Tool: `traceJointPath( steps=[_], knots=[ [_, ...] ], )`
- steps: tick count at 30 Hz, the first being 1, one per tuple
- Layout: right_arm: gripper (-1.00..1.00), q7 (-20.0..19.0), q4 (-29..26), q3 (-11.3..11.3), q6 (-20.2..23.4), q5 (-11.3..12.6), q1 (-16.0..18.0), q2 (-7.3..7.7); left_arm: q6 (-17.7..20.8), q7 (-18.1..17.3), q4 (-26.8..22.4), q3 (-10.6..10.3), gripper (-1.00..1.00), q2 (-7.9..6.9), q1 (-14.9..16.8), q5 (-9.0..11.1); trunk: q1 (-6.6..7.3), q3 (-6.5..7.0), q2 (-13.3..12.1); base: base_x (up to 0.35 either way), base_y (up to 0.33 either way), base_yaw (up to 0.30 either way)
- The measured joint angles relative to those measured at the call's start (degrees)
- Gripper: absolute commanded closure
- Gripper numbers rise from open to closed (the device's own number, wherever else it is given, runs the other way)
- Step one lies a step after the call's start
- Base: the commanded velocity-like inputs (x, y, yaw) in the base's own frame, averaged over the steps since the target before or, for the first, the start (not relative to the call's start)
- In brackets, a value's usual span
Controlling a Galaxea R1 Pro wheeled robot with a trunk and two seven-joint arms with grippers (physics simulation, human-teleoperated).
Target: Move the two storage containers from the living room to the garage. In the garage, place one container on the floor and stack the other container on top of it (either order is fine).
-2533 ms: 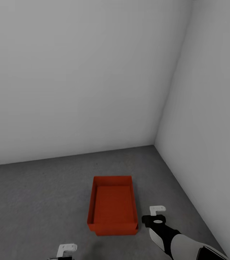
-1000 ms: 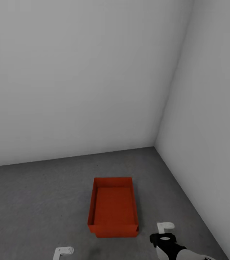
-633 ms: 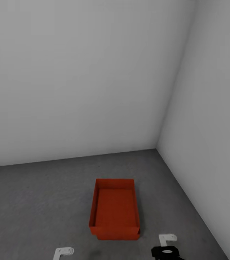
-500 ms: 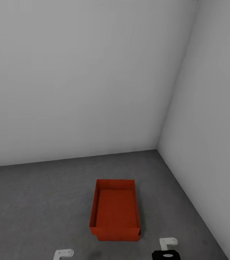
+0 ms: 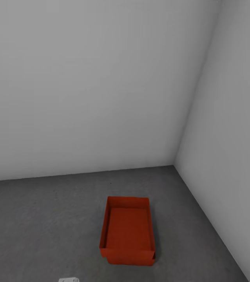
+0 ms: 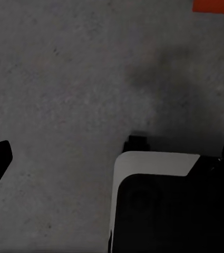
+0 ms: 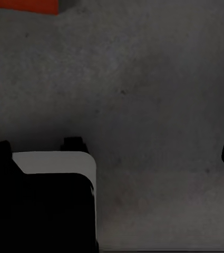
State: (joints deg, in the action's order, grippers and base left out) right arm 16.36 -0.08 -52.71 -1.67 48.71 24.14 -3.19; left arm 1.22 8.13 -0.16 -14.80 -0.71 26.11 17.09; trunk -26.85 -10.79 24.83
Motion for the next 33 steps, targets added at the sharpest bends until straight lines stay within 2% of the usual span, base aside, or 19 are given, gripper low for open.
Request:
traceJointPath(
  steps=[14,18,23,33],
  knots=[
    [-1.0,-0.1,0.0,-0.01,-0.14,0.08,-4.31,-0.08,-0.03,0.0,0.0,0.0,-1.0,-0.05,-2.15,-0.08,0.0,1.2,0.0,0.0,0.0,0.059],
    [-1.0,-1.76,0.0,0.0,-0.11,0.09,-5.92,-0.07,-0.03,0.0,-0.03,0.01,-1.0,-0.01,-3.5,-0.13,0.0,1.54,0.0,0.0,0.0,0.005],
    [-1.0,-3.13,0.0,0.01,-0.07,0.08,-6.39,-0.05,-0.75,0.0,-0.02,0.0,-1.0,0.0,-4.43,-0.14,0.0,1.94,0.0,0.0,0.0,0.001],
    [-1.0,-3.35,0.01,0.06,-0.07,0.16,-6.45,0.0,-1.51,0.0,-0.07,0.0,-1.0,0.01,-4.61,-0.12,0.0,2.4,0.0,0.0,0.0,0.0]
  ],
)
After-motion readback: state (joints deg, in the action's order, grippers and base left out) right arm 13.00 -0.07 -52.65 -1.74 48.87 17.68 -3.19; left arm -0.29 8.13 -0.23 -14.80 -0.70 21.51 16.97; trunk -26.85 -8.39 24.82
